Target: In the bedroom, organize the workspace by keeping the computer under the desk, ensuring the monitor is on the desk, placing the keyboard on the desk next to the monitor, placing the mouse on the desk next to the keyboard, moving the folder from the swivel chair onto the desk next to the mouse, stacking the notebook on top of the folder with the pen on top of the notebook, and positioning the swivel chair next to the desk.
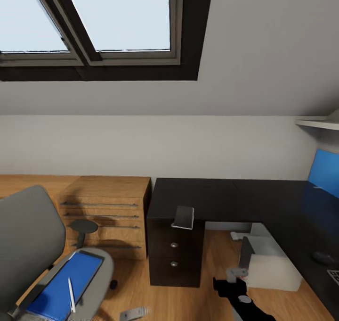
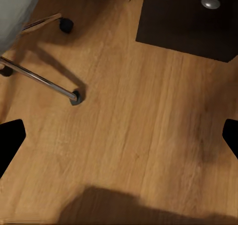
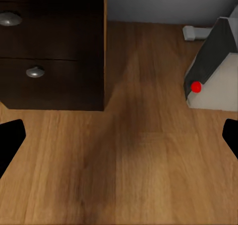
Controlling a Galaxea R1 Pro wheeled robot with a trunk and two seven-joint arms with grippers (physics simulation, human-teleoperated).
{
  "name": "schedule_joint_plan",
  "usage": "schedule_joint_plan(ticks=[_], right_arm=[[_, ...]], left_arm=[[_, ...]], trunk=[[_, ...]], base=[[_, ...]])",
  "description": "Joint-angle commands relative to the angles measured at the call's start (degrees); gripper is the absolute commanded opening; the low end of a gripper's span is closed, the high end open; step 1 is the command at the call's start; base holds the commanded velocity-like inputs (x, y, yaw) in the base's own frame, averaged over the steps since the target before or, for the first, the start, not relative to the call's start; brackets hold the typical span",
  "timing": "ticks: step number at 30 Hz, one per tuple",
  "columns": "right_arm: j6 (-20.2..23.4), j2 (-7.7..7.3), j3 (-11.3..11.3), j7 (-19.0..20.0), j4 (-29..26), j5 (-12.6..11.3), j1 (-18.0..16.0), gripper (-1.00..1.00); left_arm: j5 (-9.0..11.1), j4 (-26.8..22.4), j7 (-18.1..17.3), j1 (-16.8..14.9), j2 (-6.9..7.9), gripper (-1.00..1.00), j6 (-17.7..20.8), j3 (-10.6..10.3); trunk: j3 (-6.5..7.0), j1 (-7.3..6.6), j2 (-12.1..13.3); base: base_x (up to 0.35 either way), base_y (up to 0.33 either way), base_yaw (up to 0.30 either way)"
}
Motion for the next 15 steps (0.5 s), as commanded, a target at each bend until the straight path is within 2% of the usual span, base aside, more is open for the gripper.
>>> schedule_joint_plan(ticks=[1, 3, 4, 5, 7, 15], right_arm=[[-1.33, 0.04, -0.42, -0.2, 0.9, -0.01, -0.04, 1.0], [-4.95, 0.01, -0.46, -0.34, 3.1, -1.74, -0.05, 1.0], [-11.27, -0.03, -0.48, -0.45, 6.83, -3.86, -0.01, 1.0], [-12.47, -0.02, -0.47, -0.46, 7.68, -4.11, -0.02, 1.0], [-17.96, 0.3, -0.38, -0.43, 11.97, -4.87, -0.02, 1.0], [-20.37, 1.1, -0.41, -0.47, 13.81, -5.29, 0.02, 1.0]], left_arm=[[0.24, -0.14, 0.42, -0.05, 0.44, 1.0, 0.42, -0.25], [0.32, -0.18, 0.36, -0.05, 1.65, 1.0, 0.77, -0.29], [0.38, 0.52, 0.27, -0.03, 2.7, 1.0, 0.95, -0.31], [0.39, 0.85, 0.24, -0.04, 2.83, 1.0, 0.92, -0.31], [0.27, 4.0, 0.19, -0.06, 3.18, 1.0, 0.73, -0.36], [0.15, 7.22, 0.2, -0.07, 3.12, 1.0, 0.49, -0.72]], trunk=[[-0.09, 0.0, -0.05], [-0.12, 0.0, -0.05], [-0.12, 0.0, -0.05], [-0.12, 0.0, -0.05], [-0.13, 0.0, -0.05], [-0.13, 0.0, -0.05]], base=[[0.0, 0.0, 0.266], [0.0, 0.0, 0.232], [0.0, 0.0, 0.071], [0.0, 0.0, 0.057], [0.0, 0.0, 0.026], [0.0, 0.0, 0.004]])
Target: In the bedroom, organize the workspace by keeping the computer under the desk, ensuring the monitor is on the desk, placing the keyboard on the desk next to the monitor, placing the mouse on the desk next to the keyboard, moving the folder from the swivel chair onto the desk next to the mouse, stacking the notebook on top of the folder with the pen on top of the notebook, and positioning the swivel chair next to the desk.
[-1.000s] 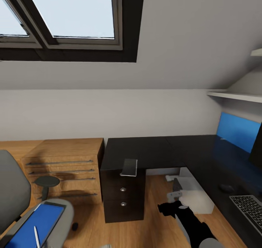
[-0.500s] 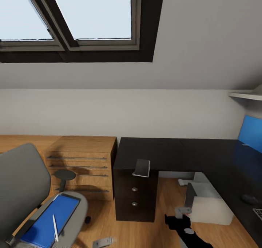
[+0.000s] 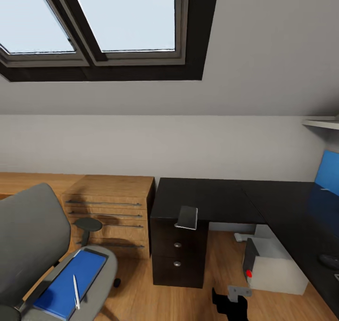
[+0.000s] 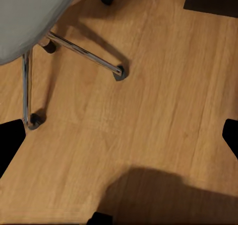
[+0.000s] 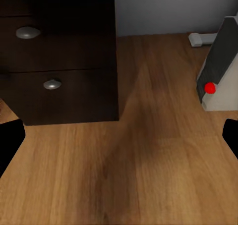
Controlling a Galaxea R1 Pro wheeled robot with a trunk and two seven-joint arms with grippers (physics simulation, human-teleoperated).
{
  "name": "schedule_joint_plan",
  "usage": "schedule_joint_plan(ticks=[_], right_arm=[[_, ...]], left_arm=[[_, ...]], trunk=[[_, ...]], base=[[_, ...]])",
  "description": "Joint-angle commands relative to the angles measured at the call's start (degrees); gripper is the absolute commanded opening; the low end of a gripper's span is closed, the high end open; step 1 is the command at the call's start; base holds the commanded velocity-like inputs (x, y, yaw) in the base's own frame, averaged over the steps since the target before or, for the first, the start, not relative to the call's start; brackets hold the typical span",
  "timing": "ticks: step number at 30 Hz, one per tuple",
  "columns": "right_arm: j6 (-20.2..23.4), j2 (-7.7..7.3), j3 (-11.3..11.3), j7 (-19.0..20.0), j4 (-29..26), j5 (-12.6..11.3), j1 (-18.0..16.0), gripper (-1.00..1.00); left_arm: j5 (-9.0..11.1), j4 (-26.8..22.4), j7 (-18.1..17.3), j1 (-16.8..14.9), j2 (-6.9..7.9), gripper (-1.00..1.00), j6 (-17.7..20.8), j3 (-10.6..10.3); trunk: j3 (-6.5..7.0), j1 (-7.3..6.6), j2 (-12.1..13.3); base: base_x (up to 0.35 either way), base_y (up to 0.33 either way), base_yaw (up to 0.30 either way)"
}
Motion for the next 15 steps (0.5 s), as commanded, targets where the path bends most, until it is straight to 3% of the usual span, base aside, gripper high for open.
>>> schedule_joint_plan(ticks=[1, 5, 7, 15], right_arm=[[-0.31, 0.08, -0.37, 0.0, 0.09, -0.02, -0.04, 1.0], [-0.49, 0.19, -0.38, -0.01, 0.13, -0.08, -0.04, 1.0], [-0.62, 0.31, -0.38, -0.01, 0.2, -0.1, -0.03, 1.0], [-2.95, 0.62, -0.46, -0.01, 0.25, -0.11, -0.03, 1.0]], left_arm=[[0.19, 0.42, 0.47, -0.06, 0.0, 1.0, 0.12, -0.33], [0.18, 1.84, 0.47, -0.06, -0.11, 1.0, -1.27, -0.41], [0.18, 3.06, 0.48, -0.04, -0.46, 1.0, -3.41, -0.44], [0.18, 3.98, 0.55, -0.04, -0.93, 1.0, -4.28, -0.4]], trunk=[[-0.07, 0.01, -0.05], [-0.07, 0.01, -0.05], [-0.07, 0.01, -0.05], [-0.32, 0.01, -0.05]], base=[[0.0, 0.0, 0.0], [0.0, 0.0, 0.044], [0.0, 0.0, 0.212], [0.0, 0.0, 0.233]])
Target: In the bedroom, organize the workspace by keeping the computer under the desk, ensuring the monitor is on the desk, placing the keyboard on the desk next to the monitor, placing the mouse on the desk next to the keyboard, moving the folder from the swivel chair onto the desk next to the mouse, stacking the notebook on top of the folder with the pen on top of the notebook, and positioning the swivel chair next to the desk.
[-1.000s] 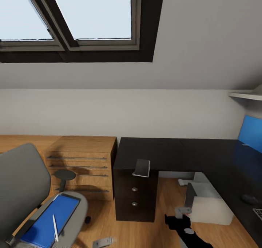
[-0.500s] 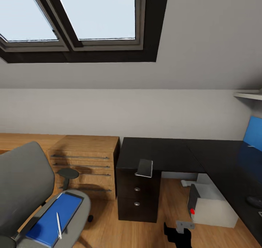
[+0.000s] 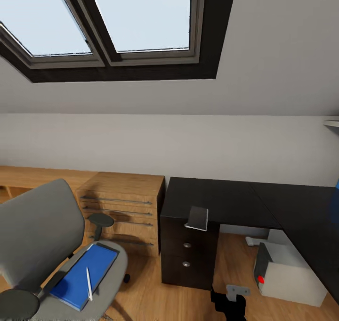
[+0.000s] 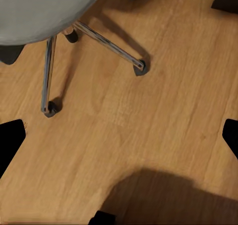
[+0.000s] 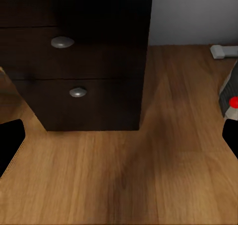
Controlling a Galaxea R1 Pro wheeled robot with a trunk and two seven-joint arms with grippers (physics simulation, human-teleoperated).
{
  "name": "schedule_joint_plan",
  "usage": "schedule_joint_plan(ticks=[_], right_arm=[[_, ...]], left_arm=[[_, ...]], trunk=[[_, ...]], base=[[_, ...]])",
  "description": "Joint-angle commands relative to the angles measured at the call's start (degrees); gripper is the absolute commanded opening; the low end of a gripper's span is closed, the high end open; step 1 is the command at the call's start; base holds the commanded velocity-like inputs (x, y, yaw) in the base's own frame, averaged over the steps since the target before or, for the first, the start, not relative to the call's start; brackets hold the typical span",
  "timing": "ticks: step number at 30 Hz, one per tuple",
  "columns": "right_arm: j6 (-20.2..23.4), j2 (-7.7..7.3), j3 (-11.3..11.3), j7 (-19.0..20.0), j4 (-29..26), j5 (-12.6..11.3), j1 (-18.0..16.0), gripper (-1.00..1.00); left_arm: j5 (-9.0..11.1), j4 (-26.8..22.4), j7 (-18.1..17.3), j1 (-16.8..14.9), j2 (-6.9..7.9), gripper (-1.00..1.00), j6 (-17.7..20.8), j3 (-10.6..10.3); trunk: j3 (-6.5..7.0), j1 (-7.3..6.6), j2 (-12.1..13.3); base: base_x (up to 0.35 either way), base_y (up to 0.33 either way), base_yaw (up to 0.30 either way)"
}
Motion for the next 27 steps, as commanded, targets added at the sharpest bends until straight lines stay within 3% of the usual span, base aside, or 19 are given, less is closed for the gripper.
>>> schedule_joint_plan(ticks=[1, 9, 23, 27], right_arm=[[-0.4, -0.01, -0.36, 0.03, 0.04, 0.03, -0.04, 1.0], [-1.08, -0.02, -0.37, 0.03, 0.11, 0.11, -0.02, 1.0], [-1.11, 0.03, -0.37, -0.02, 0.2, 0.13, 0.05, 1.0], [-1.17, 0.02, -0.37, 0.03, 0.19, 0.19, 0.05, 1.0]], left_arm=[[0.49, -0.01, 0.45, -0.09, 0.03, 1.0, -0.09, -0.48], [0.55, 0.09, 0.46, -0.09, -0.08, 1.0, -0.16, -0.47], [0.56, 0.9, 0.39, -0.09, -0.08, 1.0, -0.16, -0.52], [0.58, 0.95, 0.42, -0.08, -0.08, 1.0, -0.16, -0.48]], trunk=[[-0.12, 0.0, -0.05], [-0.26, 0.0, -0.05], [-0.28, 0.0, -0.05], [-0.29, 0.0, -0.05]], base=[[0.0, 0.0, 0.223], [0.0, 0.0, 0.122], [0.0, 0.0, 0.258], [0.0, 0.0, 0.092]])
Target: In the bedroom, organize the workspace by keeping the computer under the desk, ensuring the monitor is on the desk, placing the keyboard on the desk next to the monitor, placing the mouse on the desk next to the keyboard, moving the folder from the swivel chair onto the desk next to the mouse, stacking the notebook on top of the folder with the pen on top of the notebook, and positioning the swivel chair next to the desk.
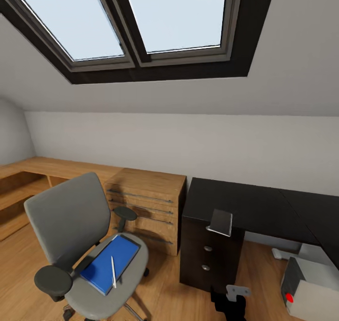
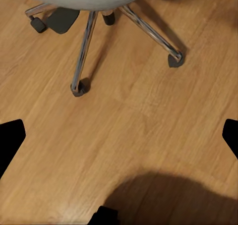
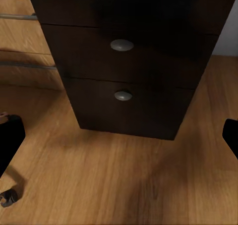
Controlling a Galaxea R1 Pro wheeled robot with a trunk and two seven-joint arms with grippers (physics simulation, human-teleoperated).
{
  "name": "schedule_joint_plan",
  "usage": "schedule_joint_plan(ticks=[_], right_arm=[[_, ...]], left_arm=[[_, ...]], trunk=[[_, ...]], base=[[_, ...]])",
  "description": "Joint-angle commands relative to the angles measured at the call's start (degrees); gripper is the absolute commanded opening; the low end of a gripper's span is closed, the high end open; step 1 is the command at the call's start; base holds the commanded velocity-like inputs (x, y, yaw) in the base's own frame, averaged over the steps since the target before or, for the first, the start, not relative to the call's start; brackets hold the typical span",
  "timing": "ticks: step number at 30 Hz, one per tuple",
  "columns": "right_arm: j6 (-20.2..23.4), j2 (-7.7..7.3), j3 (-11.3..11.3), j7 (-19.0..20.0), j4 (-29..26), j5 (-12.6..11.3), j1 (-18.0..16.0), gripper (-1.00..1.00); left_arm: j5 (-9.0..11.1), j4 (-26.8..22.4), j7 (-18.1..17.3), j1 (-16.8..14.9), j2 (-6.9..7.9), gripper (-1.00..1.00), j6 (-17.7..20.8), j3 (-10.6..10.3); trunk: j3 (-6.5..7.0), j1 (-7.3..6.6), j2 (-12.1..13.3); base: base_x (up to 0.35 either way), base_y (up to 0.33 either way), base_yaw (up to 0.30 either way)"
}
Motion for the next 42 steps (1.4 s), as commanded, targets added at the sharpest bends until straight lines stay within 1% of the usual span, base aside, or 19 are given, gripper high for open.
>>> schedule_joint_plan(ticks=[1, 13, 35, 42], right_arm=[[-0.21, 0.02, -0.37, 0.03, 0.05, 0.02, -0.05, 1.0], [-0.22, 0.08, -0.37, 0.02, 0.06, -0.03, -0.05, 1.0], [-0.22, 0.1, -0.37, 0.03, 0.66, 0.04, -0.05, 1.0], [-0.27, 0.1, -0.37, 0.03, 0.68, 0.05, -0.05, 1.0]], left_arm=[[0.51, -0.05, 0.47, -0.07, 0.06, 1.0, -0.08, -0.47], [0.51, 0.29, 0.49, -0.08, 0.13, 1.0, -0.08, -0.36], [0.59, 0.45, 0.46, -0.06, 0.15, 1.0, -0.08, -0.11], [0.56, 0.4, 0.49, -0.08, 0.4, 1.0, -0.13, 0.18]], trunk=[[-0.07, 0.01, -0.05], [-0.07, 0.01, -0.05], [-0.07, 0.01, -0.05], [-0.07, 0.01, -0.05]], base=[[0.0, 0.0, 0.015], [0.0, 0.0, 0.024], [0.0, 0.0, 0.267], [0.0, 0.0, 0.277]])
